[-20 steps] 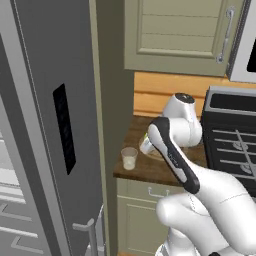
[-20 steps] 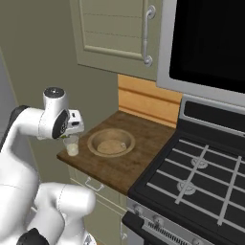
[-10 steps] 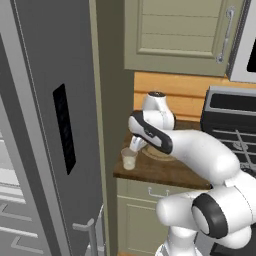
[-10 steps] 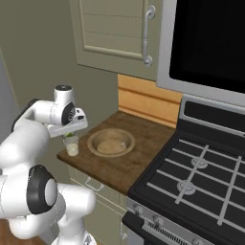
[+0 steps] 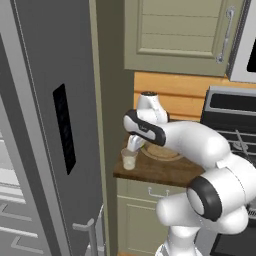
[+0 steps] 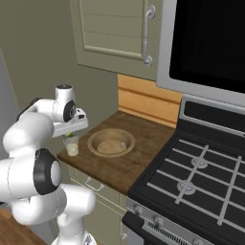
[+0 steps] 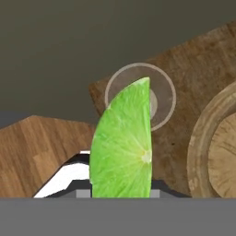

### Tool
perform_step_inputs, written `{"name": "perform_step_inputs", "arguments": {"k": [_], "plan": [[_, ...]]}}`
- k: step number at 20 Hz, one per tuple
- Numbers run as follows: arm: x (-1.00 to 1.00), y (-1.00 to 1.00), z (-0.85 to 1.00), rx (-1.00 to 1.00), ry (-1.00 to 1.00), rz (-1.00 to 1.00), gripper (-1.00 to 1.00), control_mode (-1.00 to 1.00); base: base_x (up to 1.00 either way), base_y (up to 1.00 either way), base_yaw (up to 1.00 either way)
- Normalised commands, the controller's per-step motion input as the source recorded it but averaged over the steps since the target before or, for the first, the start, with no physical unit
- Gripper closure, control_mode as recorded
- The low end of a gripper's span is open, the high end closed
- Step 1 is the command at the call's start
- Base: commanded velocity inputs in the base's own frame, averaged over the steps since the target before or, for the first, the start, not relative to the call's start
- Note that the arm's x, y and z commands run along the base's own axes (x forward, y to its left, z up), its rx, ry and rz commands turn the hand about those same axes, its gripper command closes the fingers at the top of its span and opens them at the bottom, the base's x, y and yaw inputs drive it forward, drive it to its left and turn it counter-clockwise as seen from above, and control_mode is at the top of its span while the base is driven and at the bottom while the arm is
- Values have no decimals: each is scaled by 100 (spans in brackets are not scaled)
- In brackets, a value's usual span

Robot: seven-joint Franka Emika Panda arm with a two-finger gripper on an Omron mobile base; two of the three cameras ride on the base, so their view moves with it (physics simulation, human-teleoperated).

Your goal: Grab a lemon wedge from the fridge and one ice cube from the ice bowl, and put them in the glass of lemonade.

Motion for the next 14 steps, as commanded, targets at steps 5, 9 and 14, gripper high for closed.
{"name": "perform_step_inputs", "arguments": {"k": [5, 9, 14], "plan": [[12, 0, -7, -1, 0, 2, 100, -100, 0, 0, 0], [48, 0, 0, 0, 0, 1, 100, -100, 0, 0, 0], [4, 4, -21, 0, 1, 0, 100, -100, 0, 0, 0]]}}
